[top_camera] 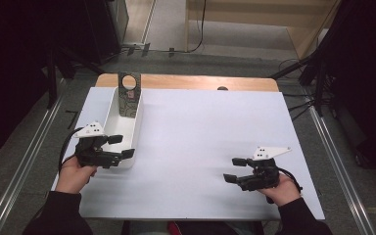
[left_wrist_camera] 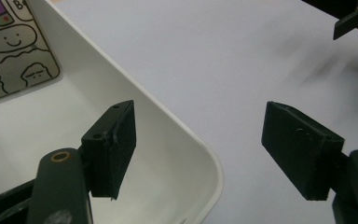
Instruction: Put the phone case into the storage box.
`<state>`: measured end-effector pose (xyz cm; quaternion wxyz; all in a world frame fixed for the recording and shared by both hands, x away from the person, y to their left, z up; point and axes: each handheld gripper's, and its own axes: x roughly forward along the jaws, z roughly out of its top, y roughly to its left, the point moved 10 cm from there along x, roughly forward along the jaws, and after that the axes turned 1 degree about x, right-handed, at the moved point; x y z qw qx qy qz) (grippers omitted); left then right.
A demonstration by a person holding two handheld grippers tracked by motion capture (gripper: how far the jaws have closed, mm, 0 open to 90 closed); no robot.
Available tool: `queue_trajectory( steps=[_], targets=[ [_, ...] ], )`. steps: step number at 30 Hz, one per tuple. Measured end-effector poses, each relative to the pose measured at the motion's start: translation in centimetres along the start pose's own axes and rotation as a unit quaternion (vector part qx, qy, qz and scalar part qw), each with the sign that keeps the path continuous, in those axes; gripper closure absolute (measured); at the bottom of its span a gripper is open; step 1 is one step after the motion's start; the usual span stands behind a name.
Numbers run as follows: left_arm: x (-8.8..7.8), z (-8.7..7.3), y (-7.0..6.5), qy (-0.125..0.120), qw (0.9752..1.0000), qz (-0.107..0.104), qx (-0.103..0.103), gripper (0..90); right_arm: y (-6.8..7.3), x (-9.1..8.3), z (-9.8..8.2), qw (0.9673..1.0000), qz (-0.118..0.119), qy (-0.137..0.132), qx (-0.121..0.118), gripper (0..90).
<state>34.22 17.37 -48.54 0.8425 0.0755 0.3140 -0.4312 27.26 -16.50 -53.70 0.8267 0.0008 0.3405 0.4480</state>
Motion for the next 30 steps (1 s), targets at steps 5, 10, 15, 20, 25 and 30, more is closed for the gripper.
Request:
queue_trajectory(
  steps=[5,10,15,20,25,30],
  targets=[
    [-0.1,-0.4,0.0,-0.001,1.0000,0.003,-0.003,25.6,0.0,0.0,0.0,1.0000,0.000,0.000,0.002,25.4],
    [-0.2,-0.9,-0.1,0.000,1.0000,0.009,-0.001,25.6,0.0,0.0,0.0,1.0000,0.000,0.001,0.001,25.4],
    [-0.3,-1.2,-0.4,0.003,1.0000,0.006,0.001,25.6,-0.1,0.0,-0.1,1.0000,0.000,0.000,0.002,25.4],
    [-0.4,-1.4,-0.5,0.003,1.0000,0.006,0.001,25.6,-0.1,0.0,-0.1,1.0000,0.000,0.001,-0.001,25.4],
    [-0.4,-1.7,-0.4,0.002,1.0000,0.009,-0.002,25.6,-0.1,-0.1,-0.1,1.0000,-0.001,0.001,0.000,25.4],
    [-0.4,-1.8,-0.4,0.002,1.0000,0.009,0.001,25.6,-0.1,-0.1,-0.1,1.0000,-0.001,0.001,0.000,25.4]
  ],
)
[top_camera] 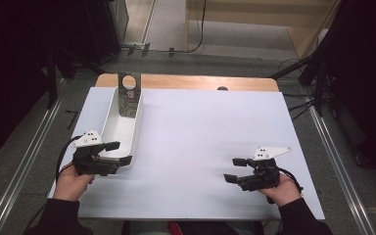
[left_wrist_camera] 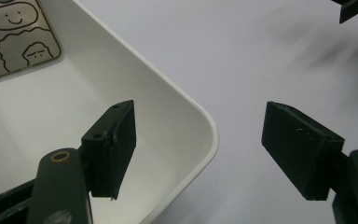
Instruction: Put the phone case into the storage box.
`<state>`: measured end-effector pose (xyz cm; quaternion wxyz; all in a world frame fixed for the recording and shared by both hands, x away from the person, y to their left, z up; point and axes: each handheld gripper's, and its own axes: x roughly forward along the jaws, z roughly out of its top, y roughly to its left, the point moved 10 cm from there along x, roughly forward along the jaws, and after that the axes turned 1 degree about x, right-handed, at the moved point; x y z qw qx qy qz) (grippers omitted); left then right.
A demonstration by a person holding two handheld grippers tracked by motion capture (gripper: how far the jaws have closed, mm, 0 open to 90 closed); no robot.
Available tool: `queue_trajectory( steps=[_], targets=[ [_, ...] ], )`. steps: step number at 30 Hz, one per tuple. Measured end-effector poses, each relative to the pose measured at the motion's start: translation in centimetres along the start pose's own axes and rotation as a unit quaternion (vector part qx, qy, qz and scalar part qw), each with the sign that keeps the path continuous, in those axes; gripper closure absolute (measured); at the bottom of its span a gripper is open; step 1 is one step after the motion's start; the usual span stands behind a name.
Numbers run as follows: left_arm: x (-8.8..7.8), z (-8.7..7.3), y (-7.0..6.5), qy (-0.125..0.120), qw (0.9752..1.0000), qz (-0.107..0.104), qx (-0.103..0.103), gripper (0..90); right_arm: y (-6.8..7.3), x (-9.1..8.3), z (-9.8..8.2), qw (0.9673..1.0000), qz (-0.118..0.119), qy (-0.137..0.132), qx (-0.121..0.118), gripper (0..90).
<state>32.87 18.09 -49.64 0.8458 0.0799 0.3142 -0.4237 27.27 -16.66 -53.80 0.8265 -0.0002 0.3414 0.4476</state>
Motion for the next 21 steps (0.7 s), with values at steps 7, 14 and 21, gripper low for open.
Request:
queue_trajectory(
  steps=[7,14,21],
  targets=[
    [0.05,0.07,0.18,0.001,1.0000,-0.001,0.001,25.6,0.01,-0.01,-0.11,1.0000,0.000,0.002,0.001,25.4],
    [-0.12,0.08,0.36,0.000,1.0000,0.000,-0.001,25.6,0.08,0.07,-0.20,1.0000,0.001,0.004,-0.002,25.4],
    [-0.18,0.07,0.42,-0.002,1.0000,0.000,-0.004,25.6,0.12,0.13,-0.25,1.0000,0.002,0.006,-0.001,25.4]
  ],
)
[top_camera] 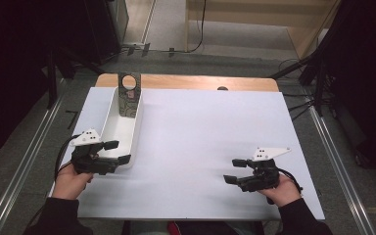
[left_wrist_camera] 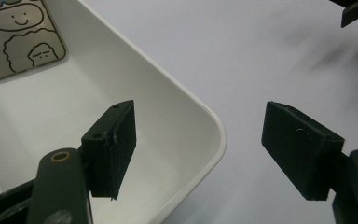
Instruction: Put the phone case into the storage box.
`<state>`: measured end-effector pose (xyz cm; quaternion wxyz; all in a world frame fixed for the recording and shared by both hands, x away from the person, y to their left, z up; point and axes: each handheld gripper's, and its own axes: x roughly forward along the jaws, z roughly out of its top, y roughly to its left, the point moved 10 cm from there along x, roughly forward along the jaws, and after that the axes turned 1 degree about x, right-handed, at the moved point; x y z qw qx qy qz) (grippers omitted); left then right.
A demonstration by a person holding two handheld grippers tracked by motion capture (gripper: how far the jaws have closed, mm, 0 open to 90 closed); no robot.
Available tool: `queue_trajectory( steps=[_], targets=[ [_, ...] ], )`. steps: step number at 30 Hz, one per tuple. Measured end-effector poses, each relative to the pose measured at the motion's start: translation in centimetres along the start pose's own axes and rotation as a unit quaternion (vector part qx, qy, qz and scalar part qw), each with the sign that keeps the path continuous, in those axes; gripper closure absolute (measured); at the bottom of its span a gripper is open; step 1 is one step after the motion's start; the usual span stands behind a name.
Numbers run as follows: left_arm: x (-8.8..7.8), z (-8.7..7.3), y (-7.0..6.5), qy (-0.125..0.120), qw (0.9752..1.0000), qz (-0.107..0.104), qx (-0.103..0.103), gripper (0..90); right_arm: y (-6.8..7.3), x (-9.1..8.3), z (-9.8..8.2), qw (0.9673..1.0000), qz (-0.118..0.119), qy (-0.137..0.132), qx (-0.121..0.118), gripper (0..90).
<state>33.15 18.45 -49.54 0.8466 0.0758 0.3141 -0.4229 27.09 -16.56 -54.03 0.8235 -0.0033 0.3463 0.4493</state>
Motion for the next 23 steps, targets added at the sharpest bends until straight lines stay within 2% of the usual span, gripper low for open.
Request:
queue_trajectory(
  steps=[23],
  targets=[
    [-0.20,-0.01,0.22,-0.005,1.0000,0.003,-0.003,25.6,-0.05,0.12,-0.12,1.0000,0.001,0.003,-0.001,25.4]
  ],
)
